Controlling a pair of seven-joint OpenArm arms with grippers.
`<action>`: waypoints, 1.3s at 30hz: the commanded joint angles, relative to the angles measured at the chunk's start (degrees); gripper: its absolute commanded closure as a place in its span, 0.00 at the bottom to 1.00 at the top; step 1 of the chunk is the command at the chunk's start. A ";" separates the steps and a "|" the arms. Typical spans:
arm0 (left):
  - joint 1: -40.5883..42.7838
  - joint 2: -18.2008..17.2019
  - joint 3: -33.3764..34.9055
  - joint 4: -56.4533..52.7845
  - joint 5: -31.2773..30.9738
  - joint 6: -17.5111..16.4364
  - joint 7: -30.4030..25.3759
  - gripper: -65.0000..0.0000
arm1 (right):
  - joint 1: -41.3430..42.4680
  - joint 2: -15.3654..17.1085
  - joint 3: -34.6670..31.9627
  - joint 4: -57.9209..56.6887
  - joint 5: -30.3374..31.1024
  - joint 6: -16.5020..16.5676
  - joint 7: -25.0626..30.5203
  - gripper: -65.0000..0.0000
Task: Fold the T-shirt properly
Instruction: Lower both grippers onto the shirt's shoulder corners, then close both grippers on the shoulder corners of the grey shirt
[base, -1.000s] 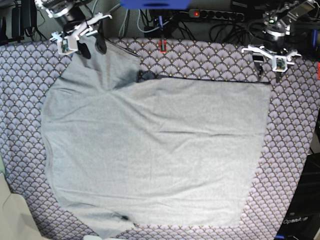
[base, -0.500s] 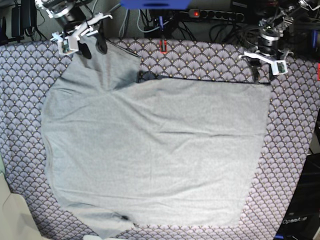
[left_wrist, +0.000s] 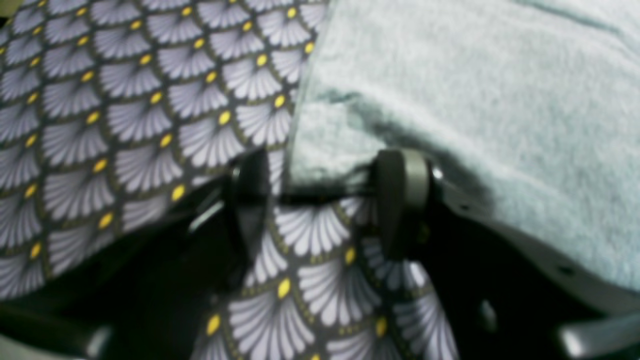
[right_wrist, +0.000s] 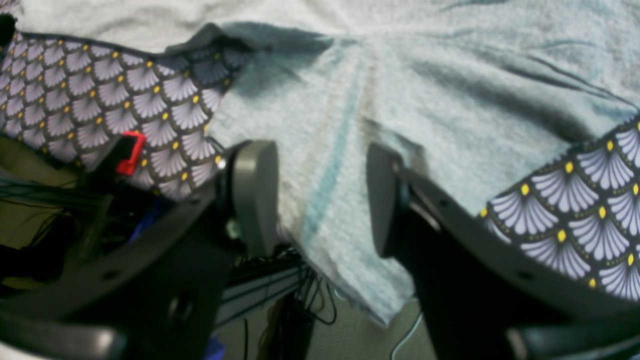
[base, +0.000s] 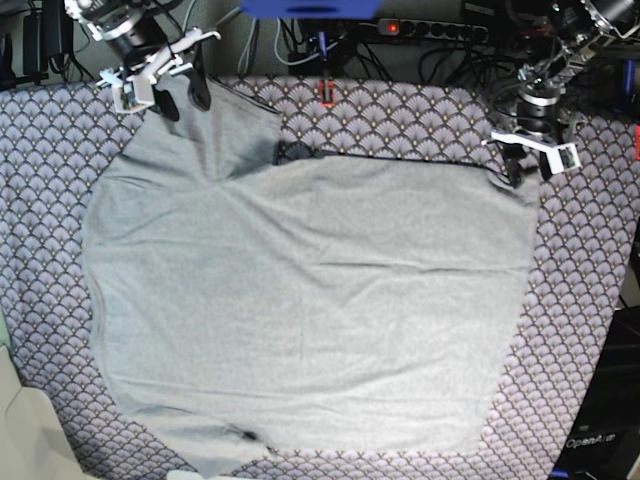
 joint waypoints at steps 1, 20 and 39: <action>0.17 0.02 -0.22 0.27 -1.40 -0.22 1.51 0.48 | -0.48 0.19 0.17 0.90 0.35 0.49 1.45 0.53; -1.50 2.74 -0.04 -2.36 -1.49 -4.61 1.94 0.68 | -0.91 0.19 0.26 0.90 0.35 0.49 1.45 0.53; -1.15 2.21 -0.13 -1.48 -1.58 -4.87 1.94 1.00 | -0.83 -2.71 8.17 1.08 0.52 0.49 1.45 0.50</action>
